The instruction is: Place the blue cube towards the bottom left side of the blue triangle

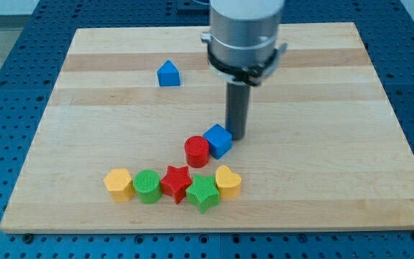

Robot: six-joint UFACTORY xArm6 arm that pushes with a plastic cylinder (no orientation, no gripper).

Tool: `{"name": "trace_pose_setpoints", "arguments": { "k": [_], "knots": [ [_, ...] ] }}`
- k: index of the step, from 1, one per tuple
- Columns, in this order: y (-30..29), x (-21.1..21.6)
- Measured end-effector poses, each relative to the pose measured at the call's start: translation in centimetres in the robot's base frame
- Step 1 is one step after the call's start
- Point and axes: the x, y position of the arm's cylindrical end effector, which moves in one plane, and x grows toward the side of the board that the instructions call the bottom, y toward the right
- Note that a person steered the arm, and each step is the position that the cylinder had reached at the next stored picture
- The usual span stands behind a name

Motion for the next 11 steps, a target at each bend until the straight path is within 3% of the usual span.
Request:
{"name": "trace_pose_setpoints", "arguments": {
  "k": [1,3,4,6,7,9,11],
  "knots": [
    [0.3,-0.7],
    [7.6,4.9],
    [3.9,5.4],
    [-7.0,-1.9],
    [-9.4,-4.8],
    [-9.2,0.3],
    [-14.7,-2.6]
  ]
}}
